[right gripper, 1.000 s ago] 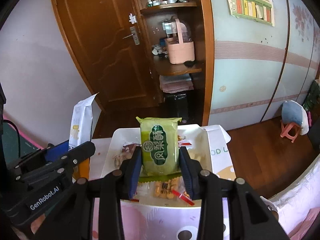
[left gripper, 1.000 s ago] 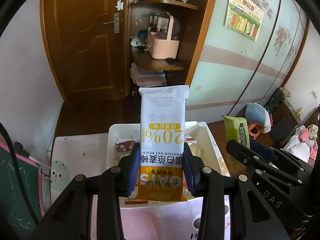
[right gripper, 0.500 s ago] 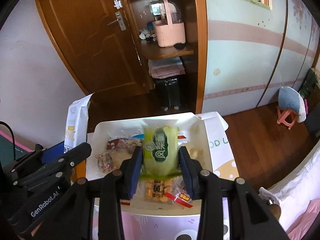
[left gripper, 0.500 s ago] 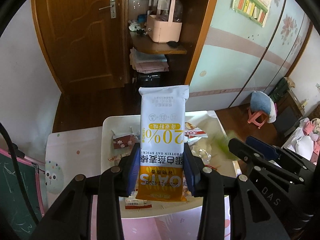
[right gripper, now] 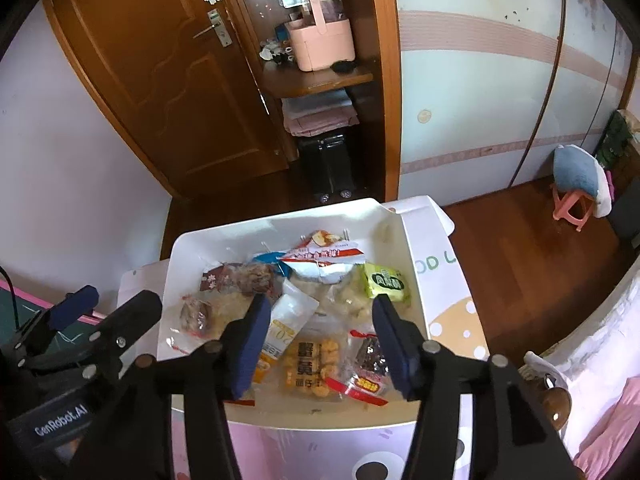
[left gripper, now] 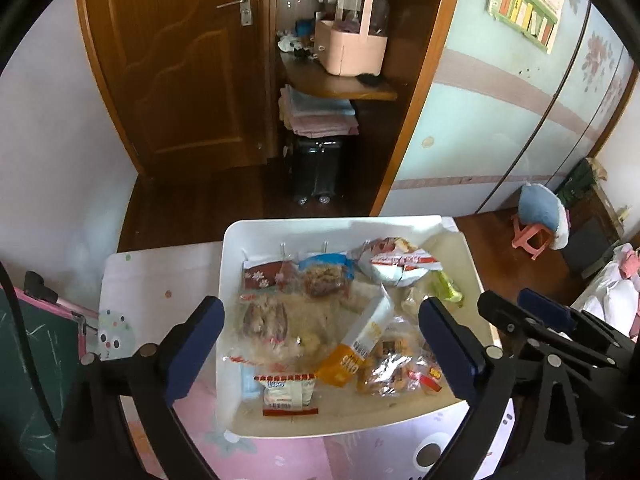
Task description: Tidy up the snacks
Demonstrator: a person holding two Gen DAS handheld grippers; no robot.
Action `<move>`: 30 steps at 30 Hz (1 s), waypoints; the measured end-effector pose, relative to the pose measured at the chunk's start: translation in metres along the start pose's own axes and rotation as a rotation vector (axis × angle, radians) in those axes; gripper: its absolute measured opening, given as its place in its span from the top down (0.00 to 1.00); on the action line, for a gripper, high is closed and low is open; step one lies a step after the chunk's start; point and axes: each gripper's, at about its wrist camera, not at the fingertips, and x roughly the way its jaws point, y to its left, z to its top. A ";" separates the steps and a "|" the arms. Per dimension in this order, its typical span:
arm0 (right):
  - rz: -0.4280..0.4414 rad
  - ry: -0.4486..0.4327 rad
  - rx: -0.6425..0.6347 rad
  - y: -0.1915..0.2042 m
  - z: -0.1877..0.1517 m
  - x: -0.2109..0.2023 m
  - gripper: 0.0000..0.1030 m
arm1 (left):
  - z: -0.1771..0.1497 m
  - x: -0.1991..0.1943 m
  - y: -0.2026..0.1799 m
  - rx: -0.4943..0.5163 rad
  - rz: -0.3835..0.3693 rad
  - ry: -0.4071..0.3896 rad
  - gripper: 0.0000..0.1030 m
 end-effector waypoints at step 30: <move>0.012 0.006 -0.100 0.020 -0.073 -0.035 0.47 | -0.084 -0.061 0.017 -0.063 0.060 -0.018 0.05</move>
